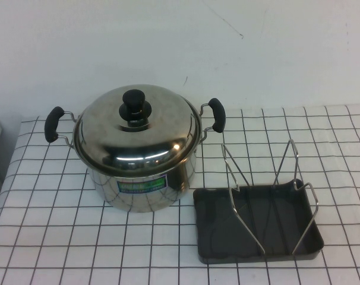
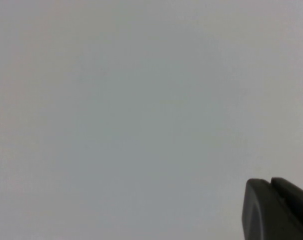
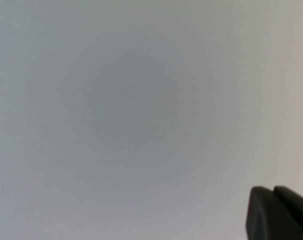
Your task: Put pot lid on rack
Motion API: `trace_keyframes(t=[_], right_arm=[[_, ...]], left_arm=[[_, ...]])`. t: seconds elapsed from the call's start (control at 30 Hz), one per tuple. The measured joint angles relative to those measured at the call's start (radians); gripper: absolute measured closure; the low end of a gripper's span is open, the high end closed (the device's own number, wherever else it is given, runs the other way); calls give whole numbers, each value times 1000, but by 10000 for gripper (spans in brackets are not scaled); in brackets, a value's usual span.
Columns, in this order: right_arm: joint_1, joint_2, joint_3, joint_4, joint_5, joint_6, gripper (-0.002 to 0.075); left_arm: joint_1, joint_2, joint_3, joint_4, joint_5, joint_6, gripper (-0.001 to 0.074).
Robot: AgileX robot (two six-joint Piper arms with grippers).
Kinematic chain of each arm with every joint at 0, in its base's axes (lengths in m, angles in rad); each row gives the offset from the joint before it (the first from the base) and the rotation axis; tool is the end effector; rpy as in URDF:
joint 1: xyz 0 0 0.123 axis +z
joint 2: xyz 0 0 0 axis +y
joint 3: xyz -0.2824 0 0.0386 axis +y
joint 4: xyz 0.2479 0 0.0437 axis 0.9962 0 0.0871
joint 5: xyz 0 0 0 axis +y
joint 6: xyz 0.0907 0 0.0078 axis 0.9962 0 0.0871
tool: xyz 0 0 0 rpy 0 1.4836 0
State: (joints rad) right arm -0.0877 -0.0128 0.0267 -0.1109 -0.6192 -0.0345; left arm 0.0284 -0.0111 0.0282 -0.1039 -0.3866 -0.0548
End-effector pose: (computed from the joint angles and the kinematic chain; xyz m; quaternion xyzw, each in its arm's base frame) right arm 0.0362 0.0027 0.2559 -0.0370 0.4257 -0.0823 0.9004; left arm 0.0475 0.0049 0.2378 -0.0640 0.5258 -0.0417 0.8472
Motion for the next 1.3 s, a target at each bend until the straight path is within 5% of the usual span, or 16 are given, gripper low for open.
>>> trace_keyframes(t=[0.37, 0.8, 1.07, 1.3], right_arm=[[0, 0, -45, 0, 68, 0, 729], [0, 36, -432, 0, 773, -56, 729], [0, 212, -507, 46, 1135, -89, 729], [0, 291, -507, 329, 1285, -534, 729]], left_arm=[[0, -1, -8, 31, -60, -28, 738], [0, 52, -412, 161, 594, -159, 738], [0, 313, -517, -179, 885, 37, 738], [0, 591, -587, -712, 944, 552, 738]])
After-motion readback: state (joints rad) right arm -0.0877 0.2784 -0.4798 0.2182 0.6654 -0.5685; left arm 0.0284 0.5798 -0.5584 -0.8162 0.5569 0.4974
